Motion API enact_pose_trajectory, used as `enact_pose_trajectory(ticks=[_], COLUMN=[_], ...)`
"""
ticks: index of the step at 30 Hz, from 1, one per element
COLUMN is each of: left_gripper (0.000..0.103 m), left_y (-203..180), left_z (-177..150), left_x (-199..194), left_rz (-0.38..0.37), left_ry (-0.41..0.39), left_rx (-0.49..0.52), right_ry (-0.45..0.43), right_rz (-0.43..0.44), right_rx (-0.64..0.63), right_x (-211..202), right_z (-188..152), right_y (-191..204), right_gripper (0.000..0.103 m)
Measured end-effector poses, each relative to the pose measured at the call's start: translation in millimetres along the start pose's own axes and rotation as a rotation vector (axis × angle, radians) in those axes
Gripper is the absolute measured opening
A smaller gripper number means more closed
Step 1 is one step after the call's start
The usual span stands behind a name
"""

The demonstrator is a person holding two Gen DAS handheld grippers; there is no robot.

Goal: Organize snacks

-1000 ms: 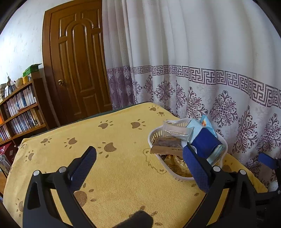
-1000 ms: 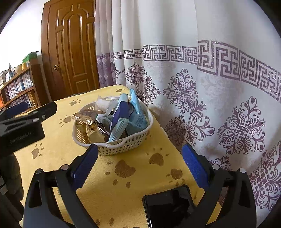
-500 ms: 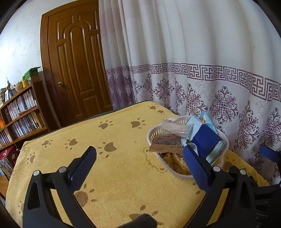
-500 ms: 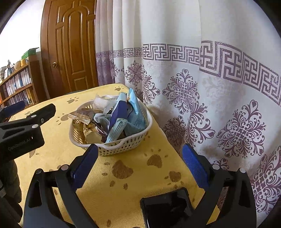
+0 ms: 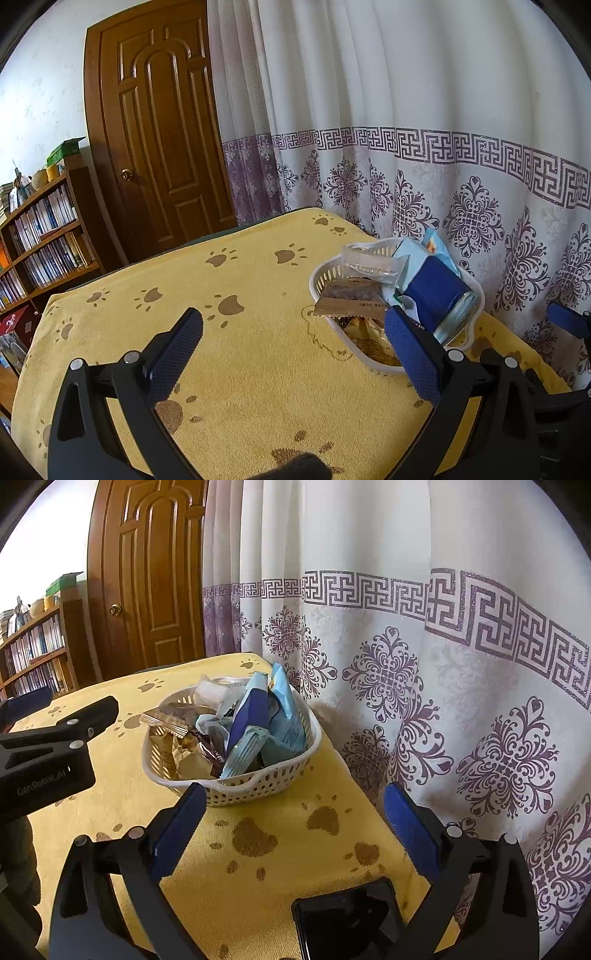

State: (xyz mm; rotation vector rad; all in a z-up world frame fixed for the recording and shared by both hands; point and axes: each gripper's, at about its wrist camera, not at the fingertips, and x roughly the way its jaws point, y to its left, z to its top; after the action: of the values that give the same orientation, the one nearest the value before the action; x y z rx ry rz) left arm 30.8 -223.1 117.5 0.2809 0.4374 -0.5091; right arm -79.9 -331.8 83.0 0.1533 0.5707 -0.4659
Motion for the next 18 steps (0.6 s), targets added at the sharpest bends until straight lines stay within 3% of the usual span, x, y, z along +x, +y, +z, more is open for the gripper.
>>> enact_pose_trajectory(ticks=[18], left_gripper=[0.098], left_y=[-1.2], left_z=[-1.9], left_x=[-1.0], left_rz=[0.014], left_ry=[-0.022], left_rx=[0.008], right_ry=[0.01], right_rz=[0.001], right_rx=[-0.005], right_x=[2.2], right_z=[-2.2], right_y=[0.0], right_gripper=[0.098])
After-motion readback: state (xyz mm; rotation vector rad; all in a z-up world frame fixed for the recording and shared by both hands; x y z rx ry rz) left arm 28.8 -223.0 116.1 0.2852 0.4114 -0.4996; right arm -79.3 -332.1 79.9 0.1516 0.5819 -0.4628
